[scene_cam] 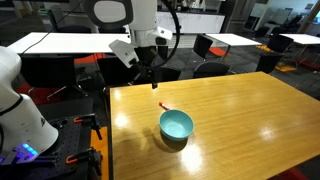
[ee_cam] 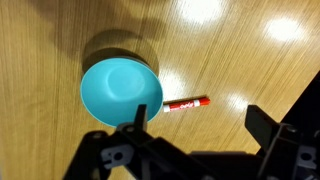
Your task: Put the marker in the bowl
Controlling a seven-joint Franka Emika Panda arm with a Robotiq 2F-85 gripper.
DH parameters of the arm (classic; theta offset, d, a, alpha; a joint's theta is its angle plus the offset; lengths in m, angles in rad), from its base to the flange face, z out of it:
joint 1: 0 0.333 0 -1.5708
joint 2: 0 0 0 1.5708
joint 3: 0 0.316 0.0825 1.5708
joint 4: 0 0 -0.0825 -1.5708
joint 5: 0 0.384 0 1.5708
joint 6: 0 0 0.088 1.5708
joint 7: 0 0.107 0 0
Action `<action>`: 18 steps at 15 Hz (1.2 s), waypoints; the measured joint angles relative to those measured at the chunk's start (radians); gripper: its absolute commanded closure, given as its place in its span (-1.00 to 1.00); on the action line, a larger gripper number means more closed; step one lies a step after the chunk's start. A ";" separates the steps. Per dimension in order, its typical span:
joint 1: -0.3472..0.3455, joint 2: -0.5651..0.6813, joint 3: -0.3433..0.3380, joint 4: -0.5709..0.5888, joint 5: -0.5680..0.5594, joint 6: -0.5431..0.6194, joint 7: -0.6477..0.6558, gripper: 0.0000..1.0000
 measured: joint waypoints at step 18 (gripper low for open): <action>0.007 0.091 0.197 0.003 0.178 0.296 0.589 -1.00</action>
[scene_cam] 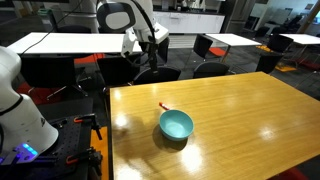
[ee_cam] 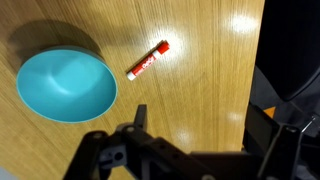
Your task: Put the marker in the bowl
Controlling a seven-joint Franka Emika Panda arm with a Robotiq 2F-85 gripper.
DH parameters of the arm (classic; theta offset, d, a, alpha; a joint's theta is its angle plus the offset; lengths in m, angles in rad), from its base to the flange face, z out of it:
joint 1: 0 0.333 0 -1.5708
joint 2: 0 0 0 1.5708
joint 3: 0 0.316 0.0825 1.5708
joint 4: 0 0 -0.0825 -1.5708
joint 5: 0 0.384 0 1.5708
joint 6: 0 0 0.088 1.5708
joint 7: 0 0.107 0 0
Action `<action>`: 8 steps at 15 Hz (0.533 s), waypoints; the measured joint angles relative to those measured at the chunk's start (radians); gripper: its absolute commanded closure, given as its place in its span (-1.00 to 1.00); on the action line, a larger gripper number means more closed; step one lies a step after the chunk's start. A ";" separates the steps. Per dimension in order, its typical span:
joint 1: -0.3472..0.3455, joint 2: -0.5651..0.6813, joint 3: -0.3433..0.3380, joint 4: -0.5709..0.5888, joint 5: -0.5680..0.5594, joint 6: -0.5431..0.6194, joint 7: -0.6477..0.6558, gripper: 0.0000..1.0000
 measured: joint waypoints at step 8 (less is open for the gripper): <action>-0.049 0.077 0.073 0.003 -0.207 0.133 0.410 -1.00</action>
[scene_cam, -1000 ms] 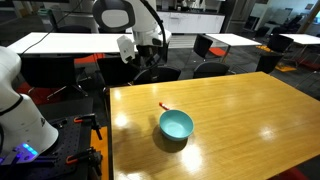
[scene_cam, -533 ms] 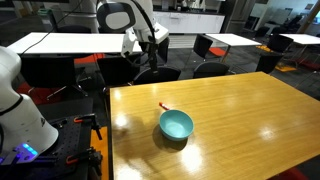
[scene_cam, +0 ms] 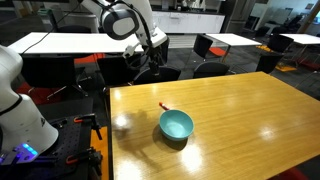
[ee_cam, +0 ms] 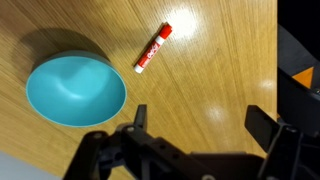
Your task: Put the marker in the bowl
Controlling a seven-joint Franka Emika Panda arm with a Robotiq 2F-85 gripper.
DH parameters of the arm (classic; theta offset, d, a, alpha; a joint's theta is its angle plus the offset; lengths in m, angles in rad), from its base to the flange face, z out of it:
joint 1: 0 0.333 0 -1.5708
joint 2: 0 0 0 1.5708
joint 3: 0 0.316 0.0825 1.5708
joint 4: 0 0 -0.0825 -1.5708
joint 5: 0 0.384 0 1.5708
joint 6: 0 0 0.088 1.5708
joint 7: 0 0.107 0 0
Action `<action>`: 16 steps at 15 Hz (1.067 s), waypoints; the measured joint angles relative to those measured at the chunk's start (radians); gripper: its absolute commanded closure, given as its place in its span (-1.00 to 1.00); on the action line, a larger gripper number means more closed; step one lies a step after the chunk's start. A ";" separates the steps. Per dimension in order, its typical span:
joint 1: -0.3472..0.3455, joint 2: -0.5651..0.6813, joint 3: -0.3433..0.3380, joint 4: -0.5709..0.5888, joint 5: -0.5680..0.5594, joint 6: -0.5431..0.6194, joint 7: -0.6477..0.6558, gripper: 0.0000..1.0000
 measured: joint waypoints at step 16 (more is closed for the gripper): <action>-0.037 0.086 0.022 0.011 -0.292 -0.004 0.494 -1.00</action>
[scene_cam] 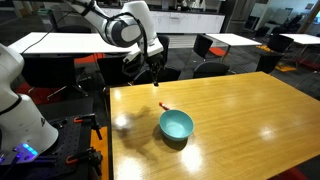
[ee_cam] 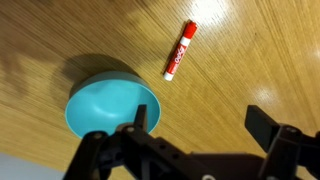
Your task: Put the marker in the bowl
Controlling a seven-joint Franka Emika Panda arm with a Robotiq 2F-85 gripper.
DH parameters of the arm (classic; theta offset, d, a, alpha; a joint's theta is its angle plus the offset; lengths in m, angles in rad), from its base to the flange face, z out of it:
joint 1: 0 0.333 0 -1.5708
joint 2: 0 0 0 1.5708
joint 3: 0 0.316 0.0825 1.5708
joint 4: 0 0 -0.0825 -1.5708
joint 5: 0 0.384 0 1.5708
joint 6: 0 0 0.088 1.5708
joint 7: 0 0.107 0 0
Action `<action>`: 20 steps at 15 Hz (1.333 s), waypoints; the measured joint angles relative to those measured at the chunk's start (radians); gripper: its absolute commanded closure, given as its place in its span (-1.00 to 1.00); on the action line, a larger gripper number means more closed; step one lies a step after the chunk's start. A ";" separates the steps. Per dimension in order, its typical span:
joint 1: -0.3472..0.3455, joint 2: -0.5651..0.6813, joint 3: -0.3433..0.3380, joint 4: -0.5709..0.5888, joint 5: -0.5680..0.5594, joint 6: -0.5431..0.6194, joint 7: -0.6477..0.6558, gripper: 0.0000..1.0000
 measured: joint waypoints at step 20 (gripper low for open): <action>0.124 0.302 -0.063 0.173 0.100 -0.014 0.102 -1.00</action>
